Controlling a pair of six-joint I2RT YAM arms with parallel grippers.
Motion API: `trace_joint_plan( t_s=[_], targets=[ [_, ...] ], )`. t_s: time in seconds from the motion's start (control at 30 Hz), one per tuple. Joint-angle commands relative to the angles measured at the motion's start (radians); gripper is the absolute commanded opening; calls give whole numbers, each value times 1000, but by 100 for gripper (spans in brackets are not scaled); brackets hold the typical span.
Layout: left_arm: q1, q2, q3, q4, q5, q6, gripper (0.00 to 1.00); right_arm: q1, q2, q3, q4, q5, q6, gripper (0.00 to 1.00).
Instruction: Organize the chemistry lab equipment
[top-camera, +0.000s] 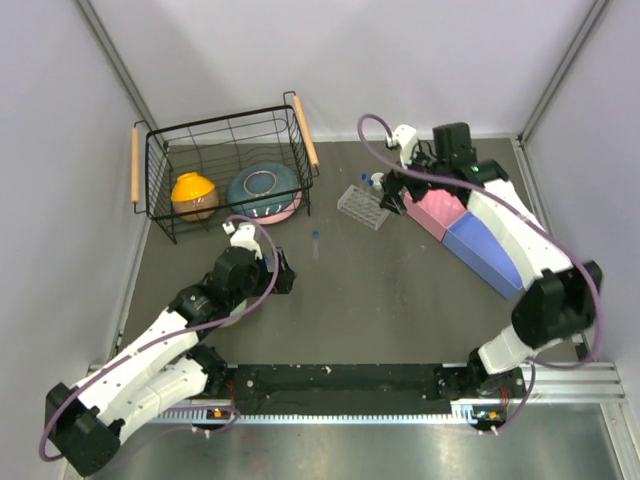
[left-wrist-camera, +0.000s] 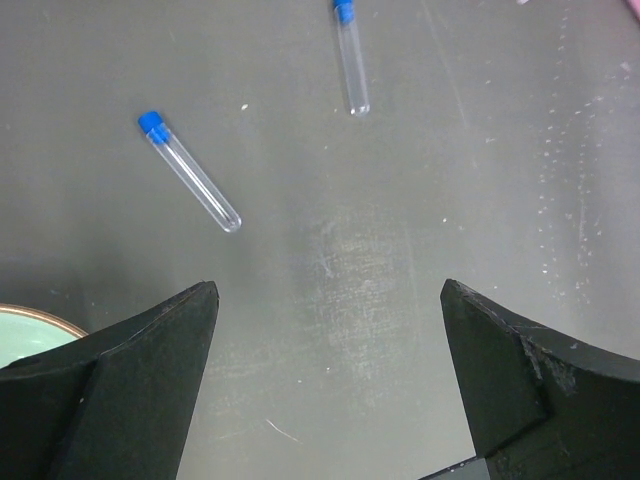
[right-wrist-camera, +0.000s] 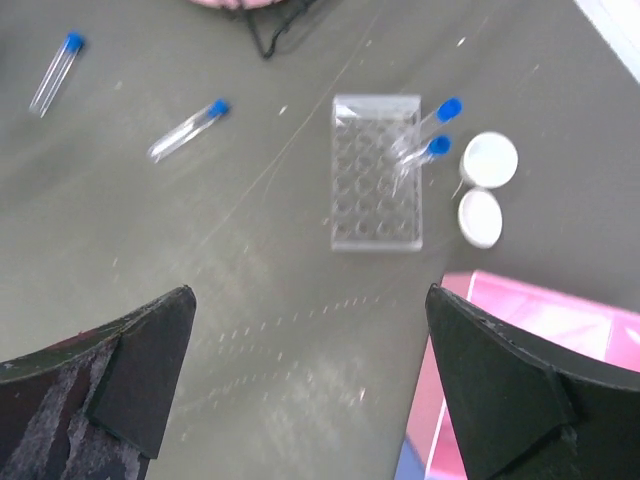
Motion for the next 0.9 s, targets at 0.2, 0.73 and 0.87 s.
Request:
trace_joint_plan(
  t_s=[0.2, 0.73, 0.87],
  targets=[
    [30, 189, 71, -64, -29, -107, 99, -110, -570, -512, 85, -174, -17, 99],
    [63, 273, 80, -89, -121, -133, 99, -460, -854, -920, 362, -336, 261, 99],
    [74, 311, 88, -69, -114, -131, 99, -460, -854, -917, 357, -296, 216, 99]
  ],
)
